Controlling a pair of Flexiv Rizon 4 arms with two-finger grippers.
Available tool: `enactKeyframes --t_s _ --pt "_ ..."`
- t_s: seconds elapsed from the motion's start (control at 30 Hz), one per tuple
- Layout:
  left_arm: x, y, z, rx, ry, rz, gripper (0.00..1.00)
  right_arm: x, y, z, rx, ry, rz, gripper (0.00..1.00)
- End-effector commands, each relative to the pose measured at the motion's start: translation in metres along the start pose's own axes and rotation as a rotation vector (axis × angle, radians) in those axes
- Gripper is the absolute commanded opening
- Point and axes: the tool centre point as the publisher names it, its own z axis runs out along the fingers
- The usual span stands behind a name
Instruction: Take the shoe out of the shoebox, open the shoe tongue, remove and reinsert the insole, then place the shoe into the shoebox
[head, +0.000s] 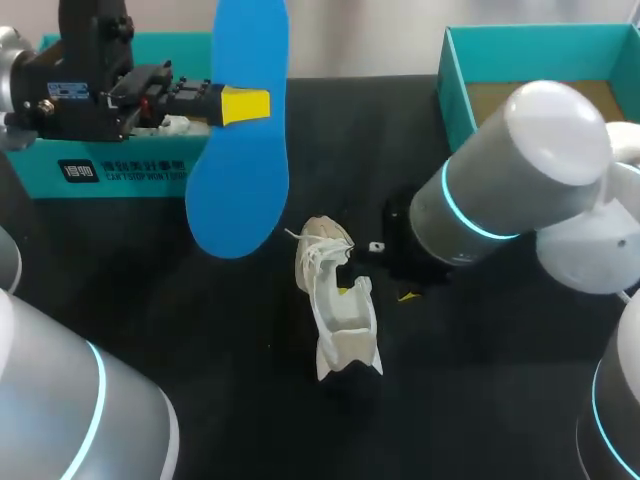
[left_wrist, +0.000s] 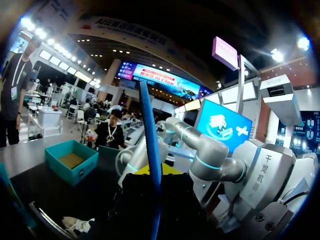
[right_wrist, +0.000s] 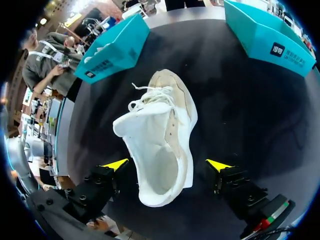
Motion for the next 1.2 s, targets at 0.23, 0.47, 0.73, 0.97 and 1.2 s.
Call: enactKeyframes --t_s 0.23,0.47,0.73,0.97,1.2 --pt "0.001 0.0 0.0 -0.001 -0.002 0.0 0.0 -0.008 -0.004 -0.012 -0.005 0.017 0.0 1.0" --pt "0.001 0.0 0.0 -0.001 -0.002 0.0 0.0 -0.019 0.015 -0.048 -0.036 0.216 0.04 1.0" --pt "0.001 0.0 0.0 -0.001 -0.002 0.0 0.0 -0.018 0.028 -0.068 -0.036 0.441 -0.018 1.0" --pt "0.001 0.0 0.0 -0.001 -0.002 0.0 0.0 -0.014 0.04 -0.08 -0.012 0.667 -0.119 1.0" --pt "0.001 0.0 0.0 -0.001 -0.002 0.0 0.0 -0.014 0.04 -0.08 -0.012 0.667 -0.119 1.0"
